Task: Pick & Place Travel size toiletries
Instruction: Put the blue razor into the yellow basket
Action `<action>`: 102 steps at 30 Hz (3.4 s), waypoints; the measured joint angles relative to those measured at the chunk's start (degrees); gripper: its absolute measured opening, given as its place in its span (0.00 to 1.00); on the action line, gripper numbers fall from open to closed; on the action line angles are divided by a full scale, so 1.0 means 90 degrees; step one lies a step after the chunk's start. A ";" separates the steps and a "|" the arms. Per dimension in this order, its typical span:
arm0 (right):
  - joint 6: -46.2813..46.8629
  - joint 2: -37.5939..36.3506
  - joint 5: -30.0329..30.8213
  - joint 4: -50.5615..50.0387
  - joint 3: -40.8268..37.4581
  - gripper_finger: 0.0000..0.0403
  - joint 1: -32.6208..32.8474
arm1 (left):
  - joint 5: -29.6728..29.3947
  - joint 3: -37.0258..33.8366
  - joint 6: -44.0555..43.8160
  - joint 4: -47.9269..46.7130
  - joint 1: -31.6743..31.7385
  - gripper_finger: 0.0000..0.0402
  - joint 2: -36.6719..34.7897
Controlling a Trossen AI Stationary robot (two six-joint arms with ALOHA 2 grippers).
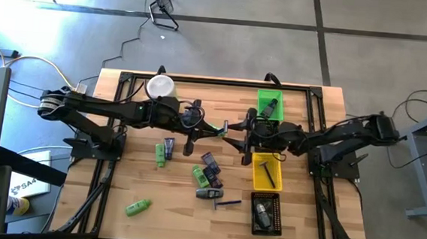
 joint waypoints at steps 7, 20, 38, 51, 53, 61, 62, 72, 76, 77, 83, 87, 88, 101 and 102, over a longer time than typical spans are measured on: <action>0.0000 0.0194 -0.0042 0.0258 0.0051 0.44 -0.0022 | 0.0005 0.0000 -0.0033 0.0010 -0.0002 0.07 -0.0001; -0.0007 0.0194 -0.0177 0.0190 0.0051 0.35 -0.0020 | 0.0012 -0.0002 -0.0215 0.0468 -0.0002 0.07 0.0532; -0.0046 0.0192 -0.0149 0.0131 0.0051 0.07 -0.0020 | 0.0008 -0.0002 -0.0171 0.0566 -0.0003 0.08 0.0525; -0.0027 0.0190 -0.0132 0.0115 0.0053 0.07 -0.0018 | -0.0204 0.0002 0.0004 0.0566 -0.0002 0.34 0.0525; -0.0028 0.0170 0.0088 -0.0013 0.0053 0.07 -0.0007 | -0.0204 0.0002 -0.0001 0.0566 -0.0002 0.38 0.0525; -0.0006 -0.0823 0.1456 -0.2165 0.0053 0.07 0.0271 | -0.0453 0.0010 0.0071 0.0325 0.0000 0.42 0.0265; 0.0104 -0.1000 0.1631 -0.2483 0.0054 0.07 0.0329 | -0.0521 0.0010 0.0114 0.0296 0.0000 0.42 0.0248; 0.3327 -0.2744 0.1795 -0.7113 0.0063 0.07 0.0803 | -0.0740 0.0007 0.0166 -0.0018 0.0003 0.42 0.0124; 0.4665 -0.2835 0.1478 -0.8490 0.0063 0.08 0.1031 | -0.0944 0.0007 0.0166 -0.0057 0.0003 0.42 0.0121; 0.4925 -0.2827 0.1365 -0.8740 0.0063 0.08 0.1091 | -0.0958 0.0007 0.0166 -0.0051 0.0003 0.42 0.0121; 0.5993 -0.2485 0.0522 -0.9423 0.0051 0.07 0.1463 | -0.0971 0.0007 0.0164 -0.0056 0.0003 0.42 0.0121; 0.6286 -0.2095 0.0172 -0.9479 0.0053 0.07 0.1641 | -0.0971 0.0007 0.0164 -0.0058 0.0003 0.42 0.0121; 0.6334 -0.1981 0.0118 -0.9485 0.0053 0.07 0.1676 | -0.0971 0.0007 0.0164 -0.0060 0.0003 0.42 0.0121; 0.6448 -0.1186 0.0453 -0.9673 0.0053 0.24 0.1799 | -0.0967 0.0007 0.0159 -0.0206 0.0000 0.42 0.0121; 0.6448 -0.1196 0.0453 -0.9674 0.0053 0.26 0.1799 | -0.0967 0.0007 0.0159 -0.0206 0.0000 0.42 0.0121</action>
